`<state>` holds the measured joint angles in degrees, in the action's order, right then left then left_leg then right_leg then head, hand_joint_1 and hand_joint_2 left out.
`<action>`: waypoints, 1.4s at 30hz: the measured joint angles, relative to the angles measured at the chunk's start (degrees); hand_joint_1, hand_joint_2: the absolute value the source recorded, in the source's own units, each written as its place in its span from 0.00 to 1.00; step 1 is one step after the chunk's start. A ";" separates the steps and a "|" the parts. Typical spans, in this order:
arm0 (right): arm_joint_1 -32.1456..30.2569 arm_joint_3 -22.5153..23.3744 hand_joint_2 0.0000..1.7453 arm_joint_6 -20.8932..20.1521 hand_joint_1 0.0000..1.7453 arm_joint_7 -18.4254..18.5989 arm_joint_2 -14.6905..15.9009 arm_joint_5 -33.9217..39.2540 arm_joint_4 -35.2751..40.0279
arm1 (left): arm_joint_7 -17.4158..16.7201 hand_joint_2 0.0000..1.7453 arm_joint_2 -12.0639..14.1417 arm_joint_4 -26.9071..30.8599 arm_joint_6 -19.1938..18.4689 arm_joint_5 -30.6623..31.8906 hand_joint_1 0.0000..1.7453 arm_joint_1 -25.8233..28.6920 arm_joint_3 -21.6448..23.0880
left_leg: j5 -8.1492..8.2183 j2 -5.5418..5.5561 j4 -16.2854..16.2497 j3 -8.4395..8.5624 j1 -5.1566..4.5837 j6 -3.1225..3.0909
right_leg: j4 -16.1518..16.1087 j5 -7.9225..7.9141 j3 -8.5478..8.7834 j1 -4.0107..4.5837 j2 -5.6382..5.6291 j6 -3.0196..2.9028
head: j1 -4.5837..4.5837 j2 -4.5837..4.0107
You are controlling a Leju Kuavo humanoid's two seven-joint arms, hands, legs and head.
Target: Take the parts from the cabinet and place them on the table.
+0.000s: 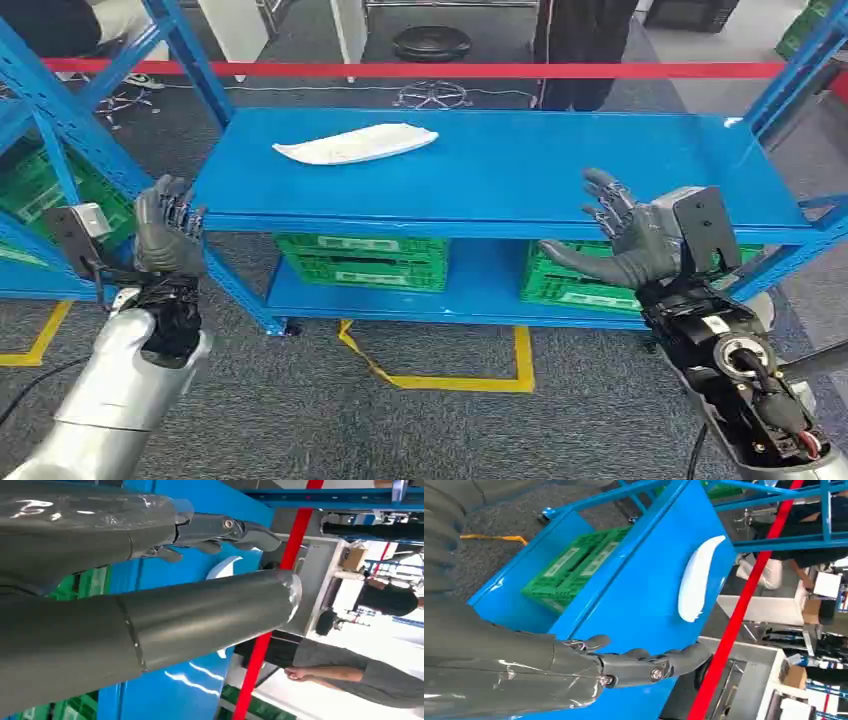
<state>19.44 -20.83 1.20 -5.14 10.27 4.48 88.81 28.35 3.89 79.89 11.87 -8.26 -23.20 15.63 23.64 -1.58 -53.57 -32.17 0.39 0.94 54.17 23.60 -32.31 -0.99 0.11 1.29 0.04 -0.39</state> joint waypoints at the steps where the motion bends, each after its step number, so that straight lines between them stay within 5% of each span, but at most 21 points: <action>1: 0.01 0.00 1.00 0.00 0.00 0.00 -0.02 0.00 -0.02 | 0.00 0.00 0.02 0.07 0.02 0.00 0.00 0.00 0.00 | 0.00 0.00 0.00 0.00 0.00 0.00 | 0.00 0.00 0.01 0.00 0.00 0.00 | 0.00 -0.02; 4: 0.03 0.00 1.00 -0.09 0.00 0.00 -0.09 0.00 -0.13 | -0.07 0.00 0.04 0.35 0.13 -0.02 0.00 0.06 0.00 | 0.00 0.00 0.00 0.00 0.00 0.00 | 0.00 0.00 0.01 0.00 0.00 0.00 | 0.00 -0.02; 5: 0.03 0.00 0.00 -0.09 0.00 -0.02 -0.11 0.00 -0.18 | -0.07 0.00 0.04 0.37 0.13 -0.04 0.00 0.08 0.00 | 0.00 0.00 0.00 0.00 0.00 0.00 | 0.00 0.00 0.00 0.00 0.00 0.00 | 0.02 -0.02; 42: 1.34 0.02 0.00 -1.11 0.00 -0.37 -0.24 0.31 -0.55 | -0.59 0.00 0.31 0.68 -0.37 -0.37 0.00 -0.17 0.00 | 0.00 0.00 0.00 0.01 0.00 0.00 | 0.00 0.00 0.00 0.00 -0.01 0.00 | 0.02 0.00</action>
<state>20.78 -20.81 0.09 -5.51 10.03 4.79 88.26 27.76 4.20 80.56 11.50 -8.63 -23.38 15.63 23.64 -1.58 -53.57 -32.17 0.39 0.94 54.17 23.60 -32.31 -0.99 0.10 1.29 0.07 -0.39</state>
